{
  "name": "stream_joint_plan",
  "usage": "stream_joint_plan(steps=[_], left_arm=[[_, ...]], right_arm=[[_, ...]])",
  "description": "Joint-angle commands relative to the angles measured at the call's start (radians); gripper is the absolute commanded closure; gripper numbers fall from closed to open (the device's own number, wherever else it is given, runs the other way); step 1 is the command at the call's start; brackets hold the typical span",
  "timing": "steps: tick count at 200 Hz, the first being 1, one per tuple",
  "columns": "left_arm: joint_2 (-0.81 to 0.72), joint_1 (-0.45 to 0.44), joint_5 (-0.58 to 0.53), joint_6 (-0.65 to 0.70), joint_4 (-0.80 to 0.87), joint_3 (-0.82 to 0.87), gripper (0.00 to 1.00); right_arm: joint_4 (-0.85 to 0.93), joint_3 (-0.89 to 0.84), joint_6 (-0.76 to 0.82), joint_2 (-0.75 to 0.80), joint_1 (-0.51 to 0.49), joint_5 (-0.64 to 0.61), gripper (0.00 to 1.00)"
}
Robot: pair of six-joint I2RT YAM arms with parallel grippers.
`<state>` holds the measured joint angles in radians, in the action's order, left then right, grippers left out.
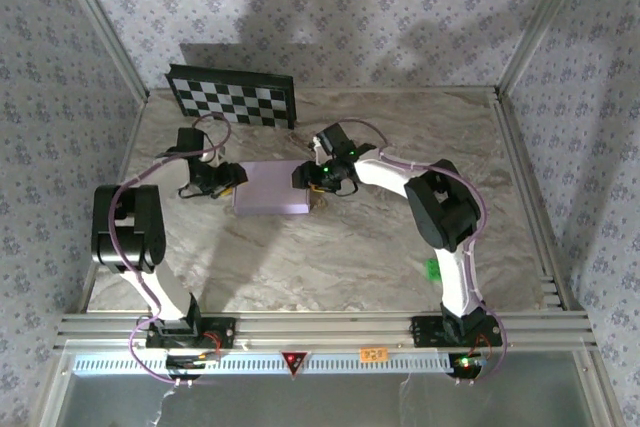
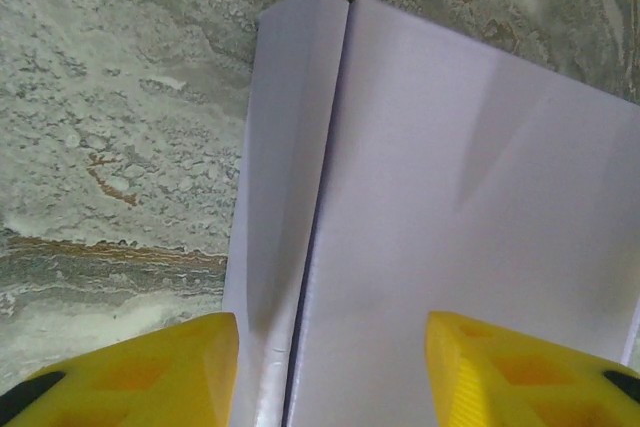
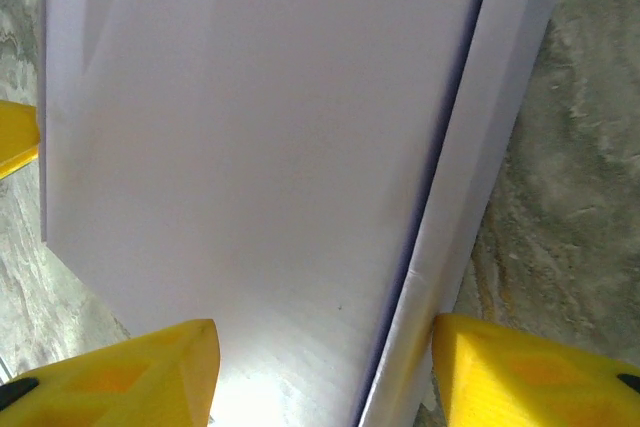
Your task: Fold the paper box
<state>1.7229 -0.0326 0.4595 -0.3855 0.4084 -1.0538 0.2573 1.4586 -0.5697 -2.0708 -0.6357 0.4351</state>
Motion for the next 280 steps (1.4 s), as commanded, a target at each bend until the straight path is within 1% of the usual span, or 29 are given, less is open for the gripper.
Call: stream_joint_plan(steps=[1,39,54,110,125,141,153,180,190,205,218,227,250,263,280], left_arm=[[0.005,0.003,0.031,0.003,-0.02,-0.009,0.49],[0.009,0.022,0.018,0.005,-0.019,-0.043,0.49],[0.013,0.042,0.014,0.007,-0.02,-0.06,0.49],[0.073,0.166,0.003,0.0,-0.056,-0.162,0.49],[0.097,0.198,-0.003,-0.002,-0.061,-0.197,0.49],[0.122,0.229,-0.008,-0.011,-0.077,-0.227,0.49],[0.142,0.25,-0.009,-0.018,-0.088,-0.25,0.49],[0.186,0.287,-0.027,-0.019,-0.087,-0.314,0.49],[0.205,0.3,-0.027,-0.024,-0.086,-0.339,0.49],[0.232,0.316,-0.028,-0.035,-0.089,-0.371,0.49],[0.253,0.331,-0.028,-0.045,-0.093,-0.396,0.49],[0.265,0.343,-0.029,-0.046,-0.094,-0.411,0.48],[0.306,0.397,-0.001,-0.052,-0.076,-0.453,0.48],[0.32,0.425,0.004,-0.066,-0.087,-0.455,0.48],[0.339,0.451,0.018,-0.091,-0.112,-0.452,0.49]], right_arm=[[0.006,0.045,-0.018,-0.02,-0.017,0.022,0.41],[-0.054,0.085,-0.05,-0.052,-0.05,0.003,0.43],[-0.109,0.106,-0.105,-0.076,-0.068,-0.006,0.43],[-0.46,0.213,-0.274,-0.223,-0.14,-0.062,0.44],[-0.533,0.248,-0.303,-0.26,-0.16,-0.101,0.44],[-0.661,0.262,-0.304,-0.289,-0.183,-0.166,0.44],[-0.725,0.284,-0.289,-0.316,-0.199,-0.213,0.43],[-0.794,0.393,-0.29,-0.406,-0.213,-0.237,0.42],[-0.847,0.414,-0.289,-0.441,-0.222,-0.254,0.42],[-0.911,0.433,-0.259,-0.476,-0.247,-0.344,0.41],[-0.925,0.486,-0.214,-0.511,-0.27,-0.38,0.4],[-0.915,0.527,-0.21,-0.538,-0.278,-0.395,0.39],[-0.821,0.637,-0.203,-0.598,-0.282,-0.392,0.38],[-0.802,0.677,-0.182,-0.625,-0.284,-0.396,0.36],[-0.774,0.739,-0.192,-0.67,-0.279,-0.384,0.36]])
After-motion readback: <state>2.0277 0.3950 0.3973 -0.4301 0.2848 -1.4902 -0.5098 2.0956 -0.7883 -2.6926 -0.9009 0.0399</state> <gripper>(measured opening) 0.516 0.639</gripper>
